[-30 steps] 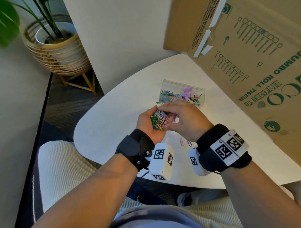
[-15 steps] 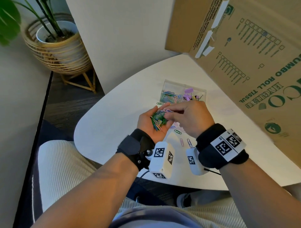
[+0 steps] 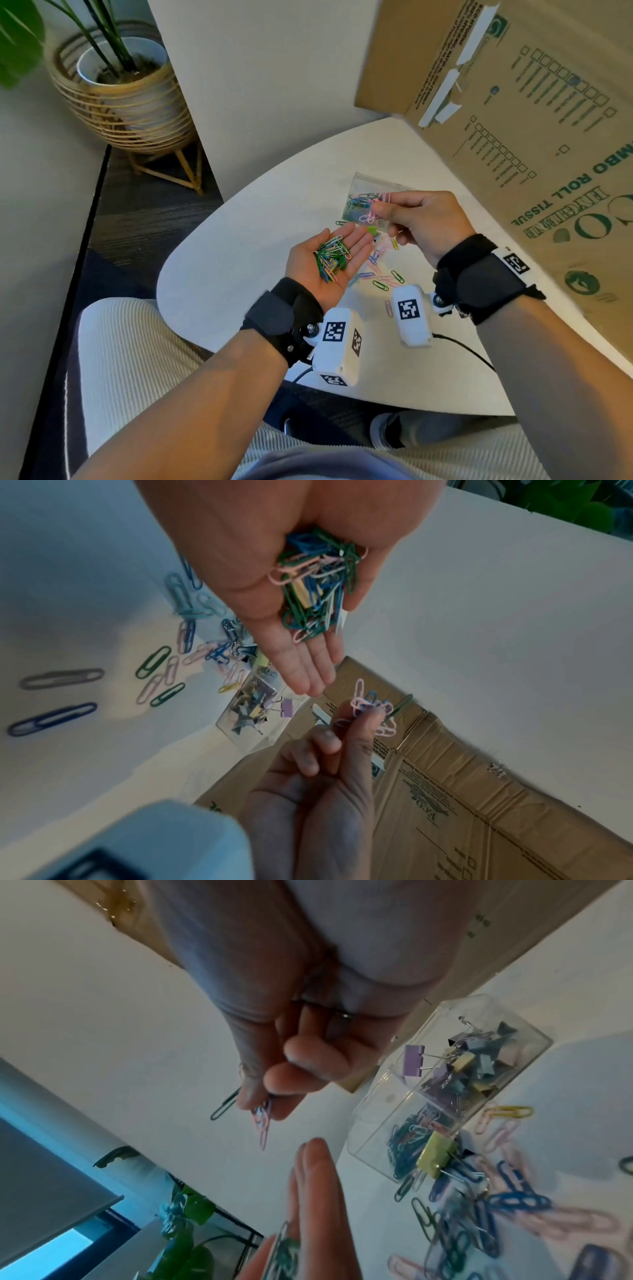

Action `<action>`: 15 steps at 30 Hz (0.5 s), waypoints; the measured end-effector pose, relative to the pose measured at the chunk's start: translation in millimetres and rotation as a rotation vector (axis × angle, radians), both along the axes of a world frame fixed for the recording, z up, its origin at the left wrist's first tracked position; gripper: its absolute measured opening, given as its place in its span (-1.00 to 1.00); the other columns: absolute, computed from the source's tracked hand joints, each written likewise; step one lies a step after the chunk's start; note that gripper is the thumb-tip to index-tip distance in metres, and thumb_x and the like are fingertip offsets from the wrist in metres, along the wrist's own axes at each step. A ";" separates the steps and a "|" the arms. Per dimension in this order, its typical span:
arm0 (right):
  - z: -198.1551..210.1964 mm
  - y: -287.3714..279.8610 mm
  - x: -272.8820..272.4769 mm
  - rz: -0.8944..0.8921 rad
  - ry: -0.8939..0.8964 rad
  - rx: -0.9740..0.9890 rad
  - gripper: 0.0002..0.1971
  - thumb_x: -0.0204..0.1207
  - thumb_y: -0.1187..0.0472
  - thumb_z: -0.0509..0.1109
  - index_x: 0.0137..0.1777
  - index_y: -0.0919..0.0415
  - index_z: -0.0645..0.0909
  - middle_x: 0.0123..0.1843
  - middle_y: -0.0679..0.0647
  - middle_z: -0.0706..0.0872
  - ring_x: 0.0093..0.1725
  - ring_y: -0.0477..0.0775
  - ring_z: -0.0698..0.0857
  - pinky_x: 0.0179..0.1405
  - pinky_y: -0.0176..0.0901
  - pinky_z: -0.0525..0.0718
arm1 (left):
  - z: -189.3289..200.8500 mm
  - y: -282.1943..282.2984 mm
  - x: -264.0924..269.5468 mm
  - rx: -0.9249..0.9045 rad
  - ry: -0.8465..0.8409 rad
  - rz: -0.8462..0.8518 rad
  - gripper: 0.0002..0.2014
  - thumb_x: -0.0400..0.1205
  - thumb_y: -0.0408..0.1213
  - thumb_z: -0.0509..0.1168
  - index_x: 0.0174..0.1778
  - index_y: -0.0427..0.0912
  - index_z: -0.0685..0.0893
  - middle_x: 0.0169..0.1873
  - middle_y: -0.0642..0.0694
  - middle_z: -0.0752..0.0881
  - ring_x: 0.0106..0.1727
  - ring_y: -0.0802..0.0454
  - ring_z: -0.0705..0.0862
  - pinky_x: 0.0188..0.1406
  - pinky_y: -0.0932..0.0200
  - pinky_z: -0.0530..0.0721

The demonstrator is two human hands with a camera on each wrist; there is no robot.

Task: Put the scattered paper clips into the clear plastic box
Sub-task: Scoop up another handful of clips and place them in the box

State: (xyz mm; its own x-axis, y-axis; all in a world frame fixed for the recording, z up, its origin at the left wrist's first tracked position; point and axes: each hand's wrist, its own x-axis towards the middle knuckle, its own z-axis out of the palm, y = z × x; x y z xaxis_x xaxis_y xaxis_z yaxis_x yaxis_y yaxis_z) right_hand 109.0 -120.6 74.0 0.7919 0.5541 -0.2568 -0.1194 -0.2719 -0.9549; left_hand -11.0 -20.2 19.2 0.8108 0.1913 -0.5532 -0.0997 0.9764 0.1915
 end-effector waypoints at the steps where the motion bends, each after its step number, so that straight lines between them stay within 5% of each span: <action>1: -0.2 3.9 5.5 -0.026 0.007 -0.008 -0.95 0.39 0.31 0.60 -0.19 0.18 0.80 -0.42 0.10 0.74 -0.58 -0.06 0.50 -0.63 -0.32 0.49 | -0.3 1.0 -0.4 0.000 0.001 0.002 -0.62 0.77 -0.22 0.02 0.16 -0.45 0.61 -0.07 -0.38 0.79 0.04 -0.27 0.72 0.00 -0.09 0.66; 4: -2.4 17.2 23.2 -0.103 -0.046 -0.078 -0.90 0.40 0.25 0.61 -0.11 0.20 0.81 -0.29 0.21 0.76 -0.58 -0.06 0.48 -0.65 -0.31 0.48 | -2.7 2.1 -2.4 -0.008 0.009 0.010 -0.63 0.77 -0.22 0.02 0.12 -0.44 0.64 -0.08 -0.38 0.79 0.04 -0.26 0.73 0.01 -0.08 0.67; 7: -11.9 31.0 37.3 -0.128 -0.172 -0.222 -0.87 0.41 0.17 0.61 -0.08 0.18 0.82 -0.28 0.06 0.82 -0.63 -0.10 0.51 -0.59 -0.29 0.53 | -7.2 2.1 -4.7 -0.010 0.011 0.020 -0.63 0.76 -0.22 0.03 0.10 -0.44 0.64 -0.06 -0.38 0.79 -0.07 -0.26 0.79 0.02 -0.10 0.76; 12: -29.4 40.9 44.5 0.015 -0.329 -0.592 -0.73 0.38 -0.02 0.59 0.02 0.09 0.82 -0.07 0.05 0.84 -0.30 0.05 0.69 0.01 -0.08 0.78 | -13.3 4.8 -6.8 -0.023 0.019 0.059 -0.63 0.76 -0.22 0.04 0.11 -0.44 0.64 -0.07 -0.37 0.79 -0.14 -0.26 0.82 -0.11 -0.10 0.79; 15: -29.2 34.1 38.6 -0.023 -0.397 -0.539 -0.68 0.47 -0.05 0.51 0.16 0.06 0.78 0.13 -0.01 0.81 -0.07 0.11 0.77 0.18 0.04 0.74 | -12.4 7.7 -7.0 -0.014 0.029 0.065 -0.63 0.76 -0.22 0.04 0.10 -0.44 0.64 -0.07 -0.38 0.79 -0.14 -0.26 0.82 -0.12 -0.09 0.79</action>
